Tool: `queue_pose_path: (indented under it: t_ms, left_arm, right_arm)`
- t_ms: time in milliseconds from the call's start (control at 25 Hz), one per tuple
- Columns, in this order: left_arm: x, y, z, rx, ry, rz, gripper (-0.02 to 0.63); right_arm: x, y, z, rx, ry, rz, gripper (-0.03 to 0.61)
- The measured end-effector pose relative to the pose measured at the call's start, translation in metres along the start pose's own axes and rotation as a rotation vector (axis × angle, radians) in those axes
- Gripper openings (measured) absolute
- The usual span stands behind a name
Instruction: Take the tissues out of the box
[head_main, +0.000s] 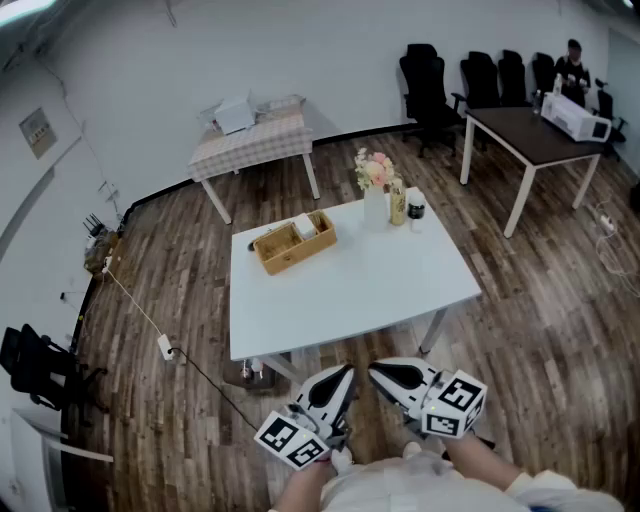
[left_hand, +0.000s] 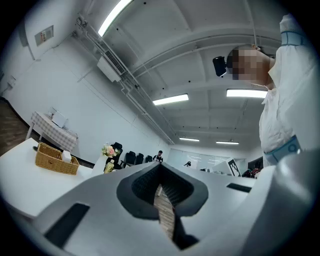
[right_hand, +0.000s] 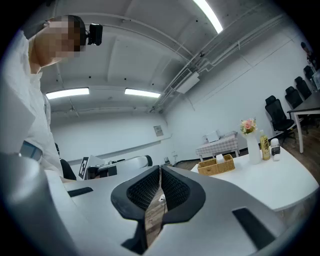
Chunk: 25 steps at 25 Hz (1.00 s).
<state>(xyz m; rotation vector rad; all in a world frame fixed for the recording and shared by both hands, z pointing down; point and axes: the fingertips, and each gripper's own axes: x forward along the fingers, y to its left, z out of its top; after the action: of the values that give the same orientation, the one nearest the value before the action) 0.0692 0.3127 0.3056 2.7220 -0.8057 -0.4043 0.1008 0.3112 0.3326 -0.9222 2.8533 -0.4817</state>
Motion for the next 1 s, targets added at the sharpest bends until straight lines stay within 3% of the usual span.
queue_pose_path:
  t_ms: [640,1000]
  left_arm:
    - [-0.009,0.017,0.001,-0.028,0.008,0.003,0.0]
    - [-0.032,0.046,0.01,-0.033,0.003,0.029,0.0]
  right_arm:
    - [0.026,0.0,-0.006,0.008,0.02,0.013,0.04]
    - [0.058,0.002,-0.008,0.084,0.002,0.023,0.041]
